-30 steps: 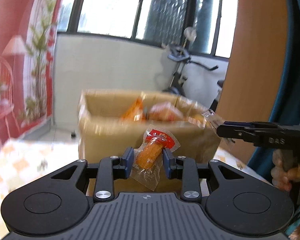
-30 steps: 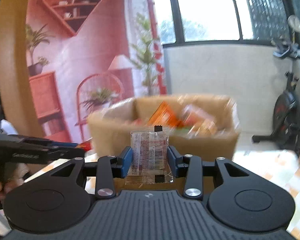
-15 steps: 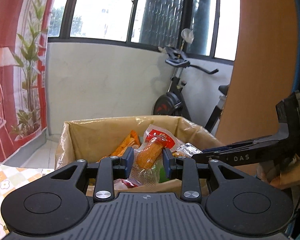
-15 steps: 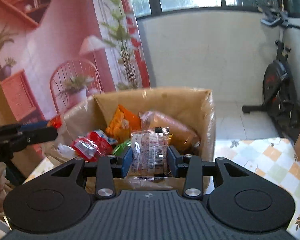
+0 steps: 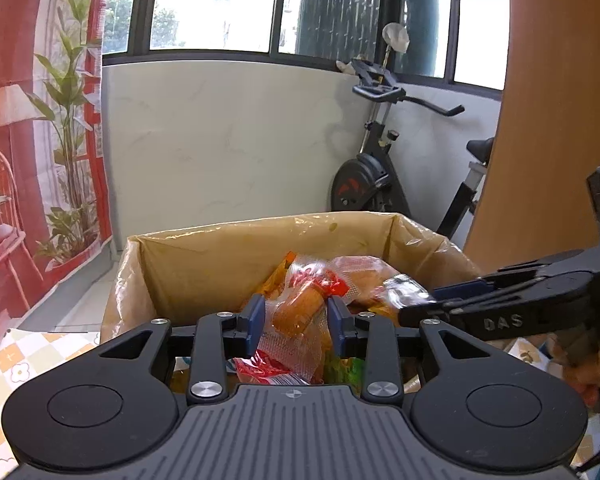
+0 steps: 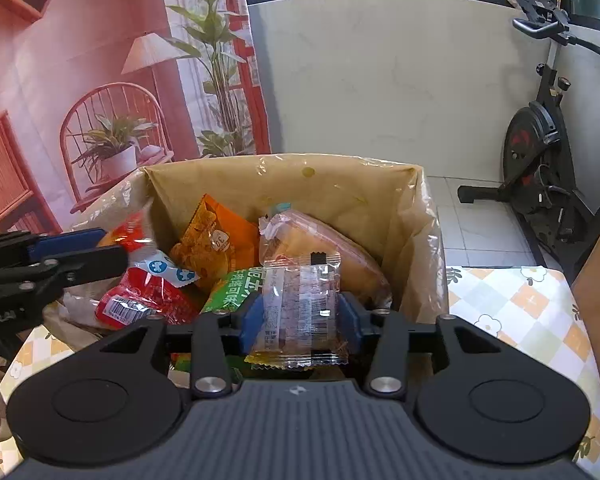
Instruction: Organize snacks
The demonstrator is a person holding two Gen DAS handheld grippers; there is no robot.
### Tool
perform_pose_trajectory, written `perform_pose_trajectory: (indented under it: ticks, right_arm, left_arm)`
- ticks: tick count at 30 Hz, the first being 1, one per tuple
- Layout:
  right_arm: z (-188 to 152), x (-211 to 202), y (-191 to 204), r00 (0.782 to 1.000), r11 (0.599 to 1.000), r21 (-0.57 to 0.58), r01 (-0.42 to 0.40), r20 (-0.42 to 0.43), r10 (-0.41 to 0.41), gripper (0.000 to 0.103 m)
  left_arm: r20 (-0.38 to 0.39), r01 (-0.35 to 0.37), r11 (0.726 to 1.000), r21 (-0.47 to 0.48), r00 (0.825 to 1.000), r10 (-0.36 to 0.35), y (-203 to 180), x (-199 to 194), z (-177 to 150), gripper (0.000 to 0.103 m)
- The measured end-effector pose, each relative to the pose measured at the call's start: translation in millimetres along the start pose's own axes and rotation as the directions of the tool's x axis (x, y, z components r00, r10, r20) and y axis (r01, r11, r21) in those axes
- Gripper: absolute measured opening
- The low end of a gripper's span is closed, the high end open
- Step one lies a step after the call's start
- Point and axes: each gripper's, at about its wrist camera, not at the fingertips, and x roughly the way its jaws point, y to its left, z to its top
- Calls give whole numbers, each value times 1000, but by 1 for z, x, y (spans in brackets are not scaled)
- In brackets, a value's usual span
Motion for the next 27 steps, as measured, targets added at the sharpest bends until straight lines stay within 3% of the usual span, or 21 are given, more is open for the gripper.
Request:
perform_pose_trajectory:
  ticks: [2, 4, 6, 10, 16, 24, 27]
  right_arm:
    - [0, -2, 2, 1000, 1000, -5, -8, -4, 8, 54]
    - [-2, -5, 3, 1000, 1000, -2, 4, -1, -4, 61]
    - [-3, -11, 4, 1000, 1000, -7, 5, 7, -5, 62]
    - [-4, -28, 5, 999, 1000, -26, -6, 37, 7, 63]
    - [-6, -54, 10, 997, 999, -53, 2, 79, 2, 86]
    - [-16, -101, 18, 982, 999, -31, -6, 189, 12, 103]
    - [-23, -119, 20, 974, 1000, 6, -1, 224, 0, 103]
  left_arm:
    - [-4, -13, 1000, 4, 1000, 13, 2, -1, 1, 45]
    - [-3, -17, 1000, -3, 1000, 17, 6, -5, 3, 48]
    - [2, -14, 1000, -8, 1000, 14, 10, -11, 4, 50]
    - [8, -19, 1000, -6, 1000, 20, 12, -25, 6, 69]
    - [27, -70, 997, 14, 997, 69, 10, -55, 11, 89]
    - [64, -72, 996, -52, 995, 76, 8, -99, 11, 94]
    - [71, -91, 995, -51, 993, 95, 4, -117, 9, 94]
